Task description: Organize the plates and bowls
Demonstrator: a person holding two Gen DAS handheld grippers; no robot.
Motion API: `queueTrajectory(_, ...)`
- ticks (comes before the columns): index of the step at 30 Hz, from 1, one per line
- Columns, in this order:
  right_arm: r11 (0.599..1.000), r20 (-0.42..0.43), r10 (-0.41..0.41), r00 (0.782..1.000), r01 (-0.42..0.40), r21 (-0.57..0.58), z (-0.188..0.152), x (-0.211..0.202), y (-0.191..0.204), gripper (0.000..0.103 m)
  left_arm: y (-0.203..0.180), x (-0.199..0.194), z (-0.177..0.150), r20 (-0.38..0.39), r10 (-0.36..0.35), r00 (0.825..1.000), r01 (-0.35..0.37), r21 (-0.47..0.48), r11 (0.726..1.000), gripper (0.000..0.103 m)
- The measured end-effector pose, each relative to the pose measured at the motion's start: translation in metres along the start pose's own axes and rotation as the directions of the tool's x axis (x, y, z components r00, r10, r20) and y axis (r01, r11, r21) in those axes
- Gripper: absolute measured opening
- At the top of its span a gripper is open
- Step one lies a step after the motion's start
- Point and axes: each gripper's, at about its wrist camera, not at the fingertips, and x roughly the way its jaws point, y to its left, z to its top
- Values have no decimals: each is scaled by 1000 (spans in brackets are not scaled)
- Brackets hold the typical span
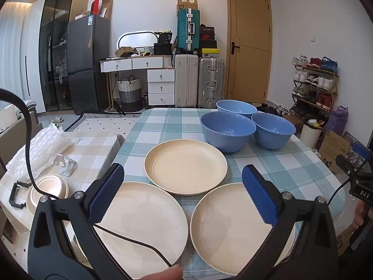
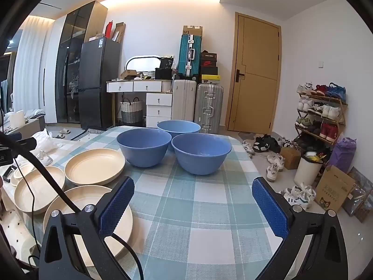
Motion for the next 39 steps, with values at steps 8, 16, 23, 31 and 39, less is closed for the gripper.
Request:
queueTrajectory(8, 1000, -1, 13, 1000, -13, -2, 1, 0, 2, 103, 8, -7, -1, 14, 7, 1000, -7, -2, 1000, 101)
queueTrajectory(16, 1000, 5, -2, 1000, 2, 3, 0, 0, 0, 103, 1, -1, -3, -12, 6, 1000, -6, 15, 1000, 101)
queueTrajectory(23, 1000, 6, -2, 1000, 2, 3, 0, 0, 0, 103, 1, -1, -3, -15, 7, 1000, -7, 16, 1000, 101)
queueTrajectory(31, 1000, 7, -2, 1000, 2, 5, 0, 0, 0, 103, 5, 2, -8, -20, 7, 1000, -7, 18, 1000, 101)
queueTrajectory(39, 1000, 7, -1, 1000, 1, 5, 0, 0, 0, 103, 4, 3, -8, -21, 7, 1000, -7, 19, 1000, 101)
